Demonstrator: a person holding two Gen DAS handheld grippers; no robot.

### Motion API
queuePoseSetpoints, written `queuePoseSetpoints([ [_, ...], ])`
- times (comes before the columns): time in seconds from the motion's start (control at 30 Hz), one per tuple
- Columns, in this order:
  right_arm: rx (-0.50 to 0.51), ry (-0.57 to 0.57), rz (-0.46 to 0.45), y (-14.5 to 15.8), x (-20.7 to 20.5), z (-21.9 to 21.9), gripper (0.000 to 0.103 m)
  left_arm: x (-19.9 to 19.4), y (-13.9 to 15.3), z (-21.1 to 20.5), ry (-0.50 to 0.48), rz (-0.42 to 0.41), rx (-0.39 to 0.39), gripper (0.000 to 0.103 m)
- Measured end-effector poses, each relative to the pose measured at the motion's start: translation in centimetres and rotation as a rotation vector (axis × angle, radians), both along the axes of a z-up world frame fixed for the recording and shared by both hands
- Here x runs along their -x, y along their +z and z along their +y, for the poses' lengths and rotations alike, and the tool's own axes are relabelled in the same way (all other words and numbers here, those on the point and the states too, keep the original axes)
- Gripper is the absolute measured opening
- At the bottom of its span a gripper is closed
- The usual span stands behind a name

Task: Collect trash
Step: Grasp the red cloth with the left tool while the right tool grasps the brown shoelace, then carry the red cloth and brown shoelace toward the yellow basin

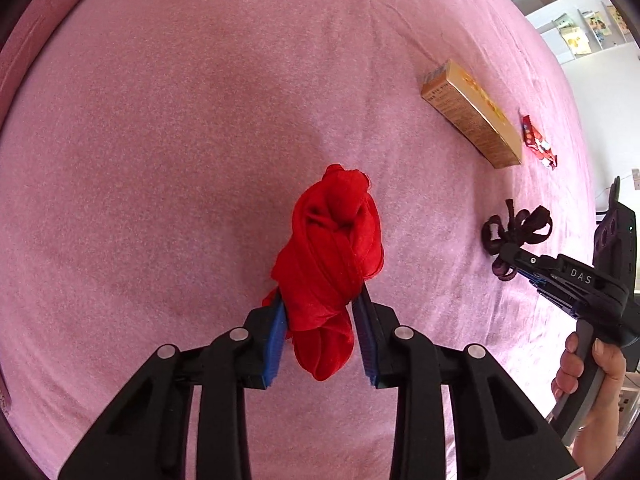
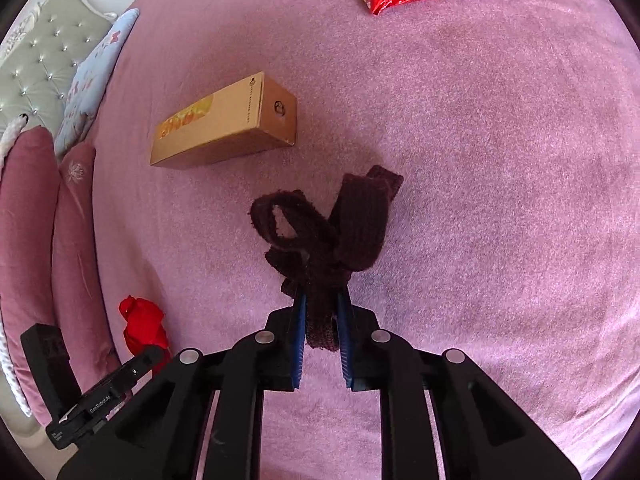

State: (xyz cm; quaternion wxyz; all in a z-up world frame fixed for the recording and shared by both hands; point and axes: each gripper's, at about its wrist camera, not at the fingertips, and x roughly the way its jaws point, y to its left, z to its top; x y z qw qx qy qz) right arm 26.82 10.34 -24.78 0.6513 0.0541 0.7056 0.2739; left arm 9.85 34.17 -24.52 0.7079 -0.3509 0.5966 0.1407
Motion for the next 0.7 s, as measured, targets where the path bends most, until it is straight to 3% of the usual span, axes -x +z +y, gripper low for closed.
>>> queuePoseSetpoints([
  [0.2,-0.004,0.122,0.029,1.5,5.4,-1.7,0.014,1.5,1.2,-4.3,-0.035,-0.018,0.065,0.032],
  [0.43,-0.012,0.163,0.061,4.4,11.8,-6.6,0.014,5.3,2.9,-10.2,-0.122,-0.014,0.098,0.032],
  [0.7,-0.011,0.091,0.056,7.3,18.5,-15.2,0.014,10.2,5.2,-18.7,-0.261,-0.02,0.142,0.032],
])
